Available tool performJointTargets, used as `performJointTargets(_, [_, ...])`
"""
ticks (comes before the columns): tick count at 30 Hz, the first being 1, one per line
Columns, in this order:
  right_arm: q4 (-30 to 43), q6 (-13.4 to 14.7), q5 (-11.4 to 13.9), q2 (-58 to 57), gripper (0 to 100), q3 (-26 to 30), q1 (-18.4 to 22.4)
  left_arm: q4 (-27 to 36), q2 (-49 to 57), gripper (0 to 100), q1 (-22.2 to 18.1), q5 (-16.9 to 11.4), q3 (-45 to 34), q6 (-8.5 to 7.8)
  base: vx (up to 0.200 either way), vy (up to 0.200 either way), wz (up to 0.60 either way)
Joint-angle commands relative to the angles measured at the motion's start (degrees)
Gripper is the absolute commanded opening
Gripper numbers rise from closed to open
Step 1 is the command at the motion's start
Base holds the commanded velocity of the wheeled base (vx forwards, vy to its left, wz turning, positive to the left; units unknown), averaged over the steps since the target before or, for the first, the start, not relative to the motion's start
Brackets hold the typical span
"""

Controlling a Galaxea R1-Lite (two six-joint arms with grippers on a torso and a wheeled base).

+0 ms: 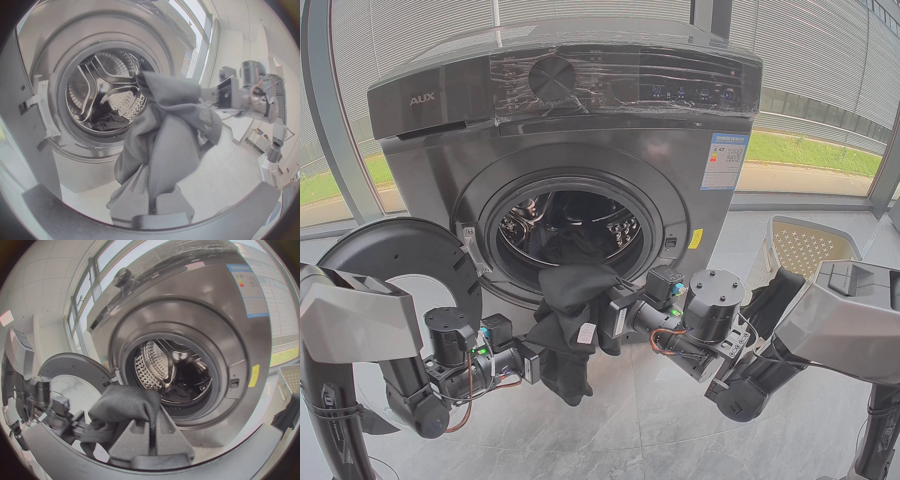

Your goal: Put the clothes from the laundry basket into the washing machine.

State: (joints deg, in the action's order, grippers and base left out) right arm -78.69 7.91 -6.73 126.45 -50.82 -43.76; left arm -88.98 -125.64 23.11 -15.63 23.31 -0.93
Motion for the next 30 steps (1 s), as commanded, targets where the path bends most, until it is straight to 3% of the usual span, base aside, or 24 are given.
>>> performJointTargets(1, [0.03,0.17,-0.83,0.46,0,2.22,2.72,-0.14,8.3,0,-0.96,-1.69,-6.61,-0.92,0.0,0.0,0.0])
performJointTargets(10, [0.99,0.88,-1.71,0.29,0,2.22,4.48,-0.05,10.5,0,-3.6,-5.2,-7.75,-1.09,0.0,0.0,0.0])
performJointTargets(17, [1.35,1.14,-2.68,0.9,0,2.57,5.36,-0.05,11.11,0,-6.24,-5.55,-6.87,-1.01,0.0,0.0,0.0])
performJointTargets(30, [2.31,2.11,-4.17,1.6,0,3.63,6.32,-0.05,10.5,0,-6.41,-6.34,-6.87,-1.09,0.0,0.0,0.0])
